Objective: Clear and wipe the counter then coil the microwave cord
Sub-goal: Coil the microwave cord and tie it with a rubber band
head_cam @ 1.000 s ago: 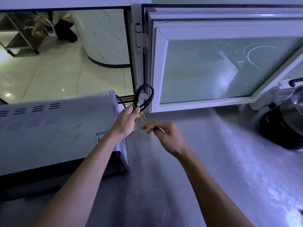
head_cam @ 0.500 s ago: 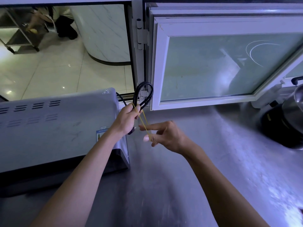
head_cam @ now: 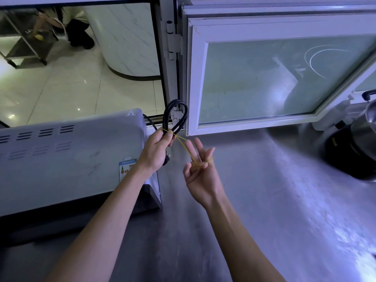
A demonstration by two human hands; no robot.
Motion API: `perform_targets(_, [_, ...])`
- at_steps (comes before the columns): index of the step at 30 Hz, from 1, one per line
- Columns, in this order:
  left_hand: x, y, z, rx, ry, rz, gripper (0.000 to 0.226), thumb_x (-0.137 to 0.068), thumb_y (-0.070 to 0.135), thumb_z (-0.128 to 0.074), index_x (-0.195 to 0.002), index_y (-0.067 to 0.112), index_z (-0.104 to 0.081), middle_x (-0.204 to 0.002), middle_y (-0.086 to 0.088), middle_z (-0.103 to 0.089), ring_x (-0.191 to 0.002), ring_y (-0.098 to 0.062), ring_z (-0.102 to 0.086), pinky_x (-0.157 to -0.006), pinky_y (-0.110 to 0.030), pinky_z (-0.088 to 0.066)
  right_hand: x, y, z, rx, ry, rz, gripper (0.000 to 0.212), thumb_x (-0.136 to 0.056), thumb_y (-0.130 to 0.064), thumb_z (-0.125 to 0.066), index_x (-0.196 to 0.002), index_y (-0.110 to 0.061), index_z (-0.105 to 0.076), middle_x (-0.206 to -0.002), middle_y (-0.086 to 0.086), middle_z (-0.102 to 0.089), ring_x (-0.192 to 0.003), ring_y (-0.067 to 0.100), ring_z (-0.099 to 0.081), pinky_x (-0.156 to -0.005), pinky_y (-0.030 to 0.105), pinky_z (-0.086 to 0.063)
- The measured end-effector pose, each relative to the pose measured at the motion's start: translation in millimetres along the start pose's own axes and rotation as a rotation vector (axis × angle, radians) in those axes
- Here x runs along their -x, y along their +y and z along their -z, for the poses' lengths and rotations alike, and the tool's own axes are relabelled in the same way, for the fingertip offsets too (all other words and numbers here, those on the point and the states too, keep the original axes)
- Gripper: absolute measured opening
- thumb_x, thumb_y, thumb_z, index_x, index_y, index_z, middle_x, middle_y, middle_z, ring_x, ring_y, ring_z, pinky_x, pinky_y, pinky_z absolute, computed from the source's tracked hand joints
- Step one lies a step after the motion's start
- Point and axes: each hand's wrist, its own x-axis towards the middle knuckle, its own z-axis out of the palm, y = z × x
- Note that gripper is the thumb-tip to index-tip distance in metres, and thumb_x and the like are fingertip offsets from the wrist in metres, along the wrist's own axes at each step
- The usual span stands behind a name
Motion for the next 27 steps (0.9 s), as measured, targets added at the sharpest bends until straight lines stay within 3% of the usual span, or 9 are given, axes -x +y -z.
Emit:
perform_targets(3, [2.4, 2.1, 1.0, -0.023, -0.006, -0.027, 0.032, -0.106, 0.022, -0.042, -0.075, 0.014, -0.047, -0.082, -0.007, -0.050, -0.080, -0.006, -0.053, -0.074, -0.010, -0.040, -7.1, -7.1, -7.1, 0.082, 0.022, 0.066, 0.057, -0.100, -0.052, -0.044, -0.141, -0.013, -0.049, -0.135, 0.006, -0.065, -0.064, 0.000, -0.051, -0.069, 0.018, -0.057])
perform_targets(6, [3.1, 2.0, 1.3, -0.059, -0.016, -0.020, 0.031, -0.105, 0.026, -0.043, -0.077, 0.017, -0.052, -0.083, -0.001, -0.057, -0.079, -0.004, -0.053, -0.071, -0.010, -0.041, -10.5, -14.9, -11.4, 0.110, 0.063, 0.113, 0.059, -0.098, -0.045, -0.052, -0.141, -0.003, -0.047, -0.134, 0.010, -0.064, -0.080, 0.006, -0.045, -0.070, 0.020, -0.056])
perform_targets(9, [4.6, 0.8, -1.8, -0.090, -0.042, 0.035, 0.023, -0.105, 0.027, -0.045, -0.087, 0.026, -0.059, -0.080, 0.021, -0.063, -0.073, 0.006, -0.054, -0.066, -0.018, -0.043, -11.0, -19.6, -15.7, 0.069, 0.106, 0.154, 0.061, -0.090, -0.037, -0.063, -0.135, 0.002, -0.049, -0.128, 0.015, -0.067, -0.074, 0.005, -0.052, -0.065, 0.020, -0.051])
perform_targets(12, [7.8, 1.1, -4.6, -0.207, -0.077, -0.009, 0.021, -0.105, 0.030, -0.044, -0.089, 0.027, -0.058, -0.075, 0.028, -0.060, -0.068, 0.006, -0.051, -0.065, -0.025, -0.038, -13.7, -18.6, -20.9, 0.058, 0.144, 0.178, 0.062, -0.087, -0.035, -0.066, -0.133, 0.004, -0.051, -0.122, 0.014, -0.070, -0.061, 0.001, -0.055, -0.058, 0.018, -0.047])
perform_targets(15, [11.3, 4.4, -5.5, -0.355, -0.079, -0.083, 0.021, -0.105, 0.033, -0.044, -0.087, 0.032, -0.056, -0.080, 0.019, -0.060, -0.072, 0.005, -0.051, -0.064, -0.014, -0.037, -15.8, -21.5, -26.6, 0.169, 0.148, 0.225, 0.055, -0.093, -0.036, -0.062, -0.132, 0.003, -0.057, -0.108, 0.005, -0.074, -0.059, 0.003, -0.052, -0.057, 0.019, -0.046])
perform_targets(19, [14.9, 10.3, -6.3, -0.424, -0.120, -0.208, 0.029, -0.105, 0.024, -0.044, -0.085, 0.043, -0.052, -0.080, 0.016, -0.056, -0.079, 0.008, -0.051, -0.066, -0.008, -0.035, -14.2, -37.2, -28.2, 0.357, 0.097, 0.277, 0.042, -0.090, -0.043, -0.064, -0.113, -0.008, -0.071, -0.122, 0.009, -0.071, -0.058, 0.007, -0.050, -0.060, 0.025, -0.048])
perform_targets(22, [10.9, 7.8, -8.0, -0.489, -0.144, -0.319, 0.033, -0.104, 0.018, -0.045, -0.082, 0.042, -0.050, -0.073, 0.011, -0.050, -0.074, -0.003, -0.048, -0.066, -0.022, -0.035, -10.7, -48.0, -26.8, 0.586, 0.079, 0.278, 0.037, -0.092, -0.051, -0.063, -0.097, -0.018, -0.078, -0.108, 0.002, -0.075, -0.056, 0.009, -0.051, -0.063, 0.032, -0.054])
perform_targets(24, [6.1, 2.0, -6.9, -0.577, -0.162, -0.370, 0.026, -0.103, 0.015, -0.046, -0.081, 0.026, -0.053, -0.070, 0.006, -0.047, -0.069, -0.012, -0.044, -0.065, -0.036, -0.036, -8.2, -53.1, -25.3, 0.751, 0.085, 0.270, 0.044, -0.093, -0.058, -0.059, -0.096, -0.019, -0.078, -0.095, -0.001, -0.074, -0.056, 0.010, -0.053, -0.065, 0.036, -0.058])
perform_targets(27, [3.5, -2.7, -2.4, -0.756, -0.196, -0.486, 0.023, -0.101, 0.016, -0.045, -0.078, 0.021, -0.044, -0.068, 0.011, -0.040, -0.067, -0.016, -0.039, -0.063, -0.038, -0.034, -5.5, -60.7, -19.9, 0.842, 0.117, 0.211, 0.055, -0.085, -0.068, -0.062, -0.100, -0.018, -0.078, -0.099, 0.000, -0.075, -0.056, 0.012, -0.052, -0.069, 0.045, -0.060])
